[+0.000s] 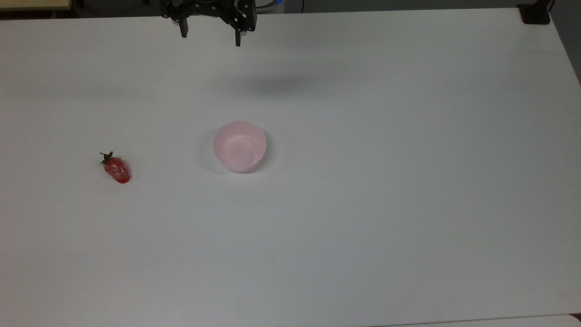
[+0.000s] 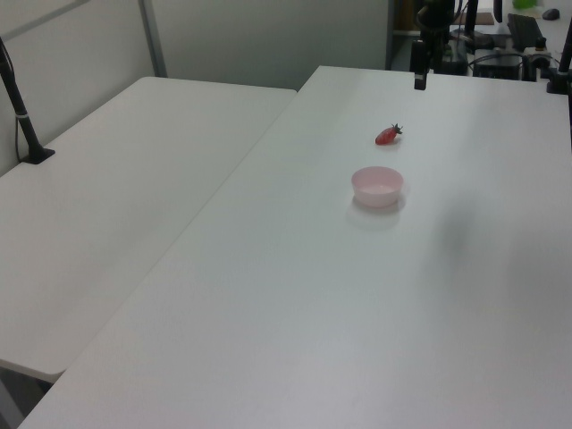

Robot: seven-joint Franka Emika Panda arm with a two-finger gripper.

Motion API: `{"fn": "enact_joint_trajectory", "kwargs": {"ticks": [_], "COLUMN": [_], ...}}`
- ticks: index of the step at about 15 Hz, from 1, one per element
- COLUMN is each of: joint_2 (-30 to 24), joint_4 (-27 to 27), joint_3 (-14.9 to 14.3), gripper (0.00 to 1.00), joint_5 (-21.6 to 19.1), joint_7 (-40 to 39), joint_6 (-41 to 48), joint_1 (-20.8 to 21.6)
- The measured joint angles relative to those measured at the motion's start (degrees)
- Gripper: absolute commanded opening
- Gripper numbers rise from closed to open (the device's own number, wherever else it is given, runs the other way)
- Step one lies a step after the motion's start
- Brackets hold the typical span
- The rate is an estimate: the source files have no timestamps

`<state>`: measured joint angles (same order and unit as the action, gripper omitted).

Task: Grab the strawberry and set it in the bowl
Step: 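Move the open gripper over to the red strawberry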

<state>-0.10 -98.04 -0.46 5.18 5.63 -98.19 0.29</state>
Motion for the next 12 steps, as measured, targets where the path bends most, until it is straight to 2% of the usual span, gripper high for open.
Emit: {"fn": "enact_joint_trajectory", "kwargs": {"ticks": [8, 10, 12], "joint_2": [3.02, 3.58, 5.07], "joint_4": [0.53, 0.64, 1.42], "joint_3": [-1.56, -2.41, -4.91], "gripper": [1.0, 1.0, 1.0], "joint_5": [0.02, 0.02, 0.01], "joint_7": [-0.44, -3.76, -11.36], "joint_6": [-1.75, -1.84, -2.58], "joint_1": [0.28, 0.52, 0.74]}}
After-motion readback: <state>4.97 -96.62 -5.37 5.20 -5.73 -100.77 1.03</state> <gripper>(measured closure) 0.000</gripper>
